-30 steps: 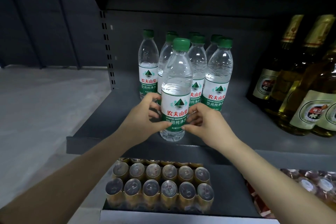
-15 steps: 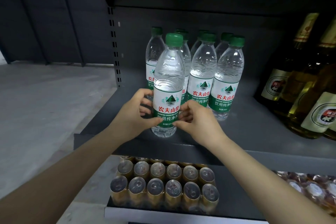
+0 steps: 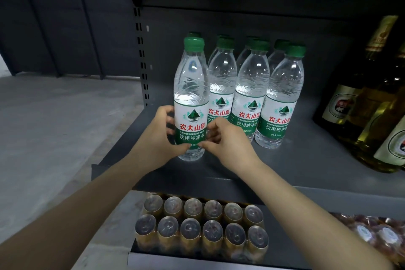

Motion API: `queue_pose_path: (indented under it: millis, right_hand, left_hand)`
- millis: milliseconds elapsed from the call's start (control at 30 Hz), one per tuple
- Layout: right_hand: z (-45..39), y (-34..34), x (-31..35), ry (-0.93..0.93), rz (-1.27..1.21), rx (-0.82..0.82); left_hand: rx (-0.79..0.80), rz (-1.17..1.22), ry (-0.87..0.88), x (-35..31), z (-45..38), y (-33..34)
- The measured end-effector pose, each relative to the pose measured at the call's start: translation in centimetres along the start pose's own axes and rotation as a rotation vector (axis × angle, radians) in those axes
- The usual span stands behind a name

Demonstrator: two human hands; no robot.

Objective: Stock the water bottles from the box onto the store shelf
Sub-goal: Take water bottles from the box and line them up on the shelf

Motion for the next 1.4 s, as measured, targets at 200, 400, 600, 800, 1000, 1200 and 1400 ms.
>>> queue_pose_path:
  millis: [200,400,600,800,1000,1200,1400]
  right_hand:
    - [-0.3,-0.4,0.2,-0.061,0.181,0.026]
    - [0.0,-1.3,-0.6,-0.101,0.490,0.142]
    - [0.4,-1.7,-0.9,-0.129,0.574,0.178]
    - [0.6,-2.4,-1.7,-0.125,0.598,0.193]
    - [0.7,-3.0,-2.6,-0.095,0.580,0.192]
    - [0.7,-3.5,-3.0,-0.092,0.577,0.170]
    - [0.6,-3.7,-3.4,-0.078,0.577,0.159]
  left_hand:
    - [0.012,0.003,-0.020,0.5,-0.5,0.0]
    - [0.035,0.010,-0.043,0.7,-0.7,0.2]
    - [0.051,0.003,-0.050,1.2,-1.4,0.4]
    - [0.044,0.003,-0.056,1.7,-1.9,0.6]
    - [0.015,-0.009,-0.058,2.5,-2.6,0.6]
    - [-0.016,-0.016,-0.067,3.3,-3.0,0.4]
    - [-0.056,-0.019,-0.075,3.9,-3.4,0.6]
Point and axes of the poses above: each hand's wrist, its own z-axis away from the middle knuckle, its own y-axis out of the palm, x = y × z, the point moved 3 cm from there along -z, towards the middle knuckle, and after that the axes turned 13 degrees about y, right-handed, at the moved point
